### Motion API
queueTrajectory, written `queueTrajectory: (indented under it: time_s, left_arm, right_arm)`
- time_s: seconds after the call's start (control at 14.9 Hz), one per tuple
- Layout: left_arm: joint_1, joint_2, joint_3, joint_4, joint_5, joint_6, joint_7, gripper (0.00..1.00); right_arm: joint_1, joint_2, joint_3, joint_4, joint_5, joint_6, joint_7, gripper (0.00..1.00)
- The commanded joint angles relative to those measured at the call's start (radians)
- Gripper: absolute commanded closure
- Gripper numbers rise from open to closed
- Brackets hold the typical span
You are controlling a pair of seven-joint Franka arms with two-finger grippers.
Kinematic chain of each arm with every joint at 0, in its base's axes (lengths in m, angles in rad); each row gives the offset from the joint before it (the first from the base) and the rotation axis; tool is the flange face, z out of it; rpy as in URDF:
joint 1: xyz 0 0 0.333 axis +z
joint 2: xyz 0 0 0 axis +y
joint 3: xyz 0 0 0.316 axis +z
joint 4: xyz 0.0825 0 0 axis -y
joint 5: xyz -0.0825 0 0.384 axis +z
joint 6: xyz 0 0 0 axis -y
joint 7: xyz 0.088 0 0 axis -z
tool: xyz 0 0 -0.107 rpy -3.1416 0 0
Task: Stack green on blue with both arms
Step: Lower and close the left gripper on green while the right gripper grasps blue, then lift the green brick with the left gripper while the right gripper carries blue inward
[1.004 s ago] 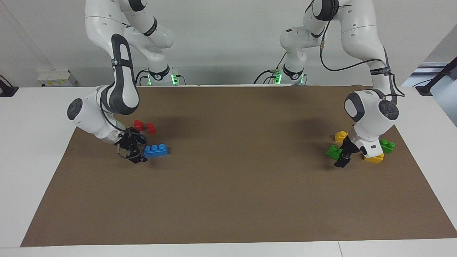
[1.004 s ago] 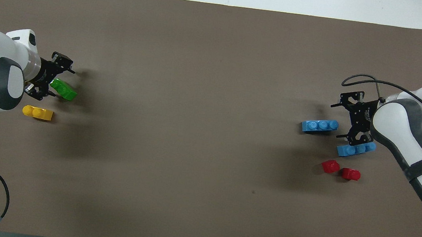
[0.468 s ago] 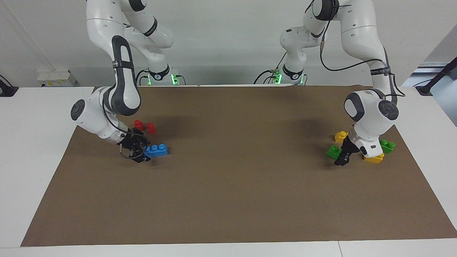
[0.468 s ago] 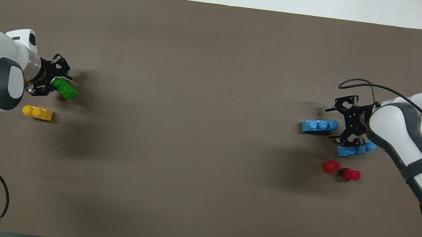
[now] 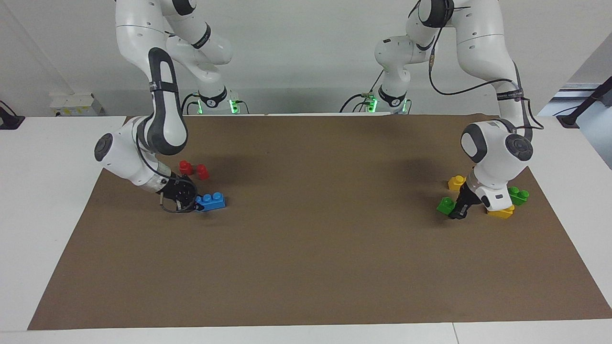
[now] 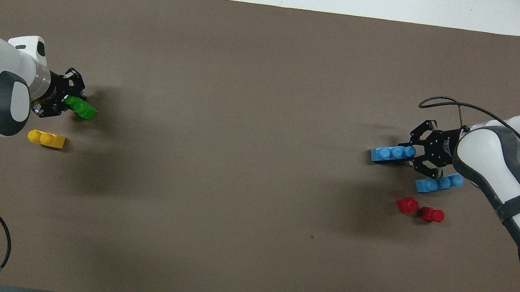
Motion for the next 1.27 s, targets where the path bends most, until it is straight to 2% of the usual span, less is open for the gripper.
queueTrajectory:
  time_s: [0.0, 0.2, 0.33, 0.6, 0.94, 1.2]
  left_arm:
    - [-0.009, -0.006, 0.008, 0.004, 0.017, -0.02, 0.01, 1.0]
    - [-0.012, -0.039, 0.008, 0.024, 0.017, -0.066, 0.004, 1.0]
    - [-0.012, -0.078, 0.008, 0.031, 0.015, -0.09, -0.005, 1.0]
    - [-0.013, -0.153, 0.003, 0.035, 0.015, -0.176, -0.051, 1.0]
    - [-0.035, -0.233, -0.003, 0.032, 0.015, -0.253, -0.186, 1.0]
    - [-0.082, -0.268, -0.003, 0.031, 0.015, -0.299, -0.453, 1.0]
  right_arm:
    - [-0.011, -0.009, 0.006, -0.011, 0.032, 0.008, -0.034, 1.0]
    - [-0.011, -0.007, 0.006, 0.035, 0.035, -0.051, -0.017, 1.0]
    - [0.006, -0.012, 0.006, 0.082, 0.034, -0.1, 0.056, 1.0]
    - [0.091, -0.056, 0.006, 0.085, 0.032, -0.128, 0.112, 1.0]
    - [0.284, -0.105, 0.004, 0.085, 0.034, -0.125, 0.329, 1.0]
    - [0.431, -0.112, 0.004, 0.07, 0.034, -0.029, 0.509, 1.0]
